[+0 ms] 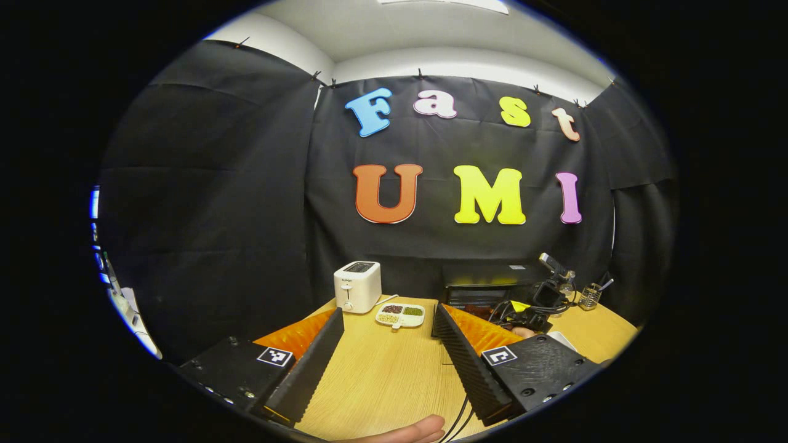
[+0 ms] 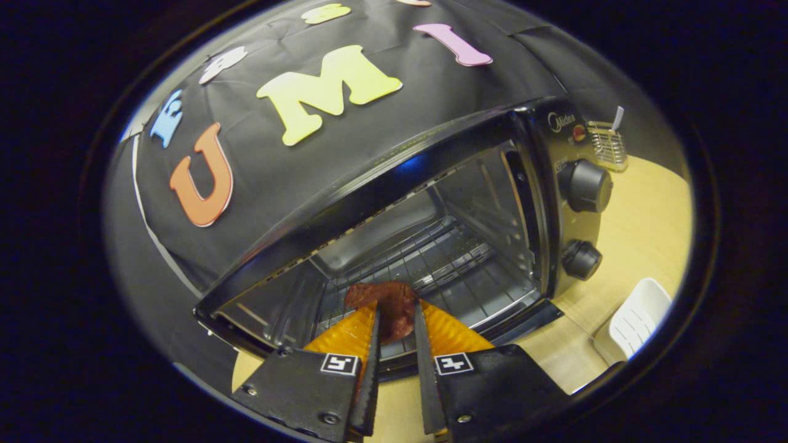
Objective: Open the electric oven with the left hand, put the food in, and close the electric oven.
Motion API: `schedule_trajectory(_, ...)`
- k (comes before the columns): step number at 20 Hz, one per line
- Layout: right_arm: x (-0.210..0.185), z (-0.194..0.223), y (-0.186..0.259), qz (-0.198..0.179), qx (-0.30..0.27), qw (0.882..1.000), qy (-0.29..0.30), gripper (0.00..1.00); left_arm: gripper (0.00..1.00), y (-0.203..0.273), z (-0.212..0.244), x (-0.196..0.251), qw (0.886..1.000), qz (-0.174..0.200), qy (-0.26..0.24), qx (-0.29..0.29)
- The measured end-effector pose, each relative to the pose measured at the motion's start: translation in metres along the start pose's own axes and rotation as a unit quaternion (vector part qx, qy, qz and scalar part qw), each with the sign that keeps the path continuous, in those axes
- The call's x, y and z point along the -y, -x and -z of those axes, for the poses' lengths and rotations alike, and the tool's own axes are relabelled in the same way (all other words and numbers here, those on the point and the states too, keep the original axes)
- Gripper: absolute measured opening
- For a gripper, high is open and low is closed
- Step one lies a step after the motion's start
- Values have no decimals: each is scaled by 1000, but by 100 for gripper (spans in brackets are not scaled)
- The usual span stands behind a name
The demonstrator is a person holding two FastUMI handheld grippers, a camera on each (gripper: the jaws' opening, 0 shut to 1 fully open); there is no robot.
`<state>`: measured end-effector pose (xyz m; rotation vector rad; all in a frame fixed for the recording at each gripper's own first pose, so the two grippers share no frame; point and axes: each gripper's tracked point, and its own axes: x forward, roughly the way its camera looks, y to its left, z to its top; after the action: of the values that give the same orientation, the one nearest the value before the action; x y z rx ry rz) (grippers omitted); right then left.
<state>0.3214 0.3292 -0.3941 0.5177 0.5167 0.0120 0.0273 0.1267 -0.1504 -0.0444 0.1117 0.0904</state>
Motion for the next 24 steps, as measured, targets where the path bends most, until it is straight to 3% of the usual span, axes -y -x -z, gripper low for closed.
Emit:
schedule_trajectory(3, -8, 0, 27, -16, 4, 999, 44, 36, 96, 3, 1, 1, 1000, 5, 0, -6)
schedule_trajectory(5, -12, 3, 50, -32, 7, 996, 80, 46, 95, 6, 3, 2, 1000, 5, 2, -8)
schedule_trajectory(7, -8, -1, 75, -41, 22, 993, 109, 47, 95, 14, 7, 5, 1000, 8, 1, -13)
schedule_trajectory(8, -2, -5, 88, -40, 30, 991, 121, 52, 96, 16, 9, 6, 1000, 10, -2, -17)
schedule_trajectory(9, 3, -12, 102, -42, 38, 990, 128, 64, 95, 17, 11, 6, 1000, 11, -5, -21)
schedule_trajectory(10, 9, -19, 116, -43, 46, 989, 132, 64, 95, 16, 12, 6, 1000, 12, -7, -23)
schedule_trajectory(13, 32, -48, 155, -32, 73, 986, 148, 83, 95, 11, 22, 6, 999, 8, -4, -42)
schedule_trajectory(17, 47, -79, 206, -44, 91, 980, 170, 96, 96, 2, 20, 13, 999, 13, -4, -36)
schedule_trajectory(24, 74, -160, 321, -68, 158, 970, 170, 99, 96, -17, 18, 61, 997, 73, 2, -5)
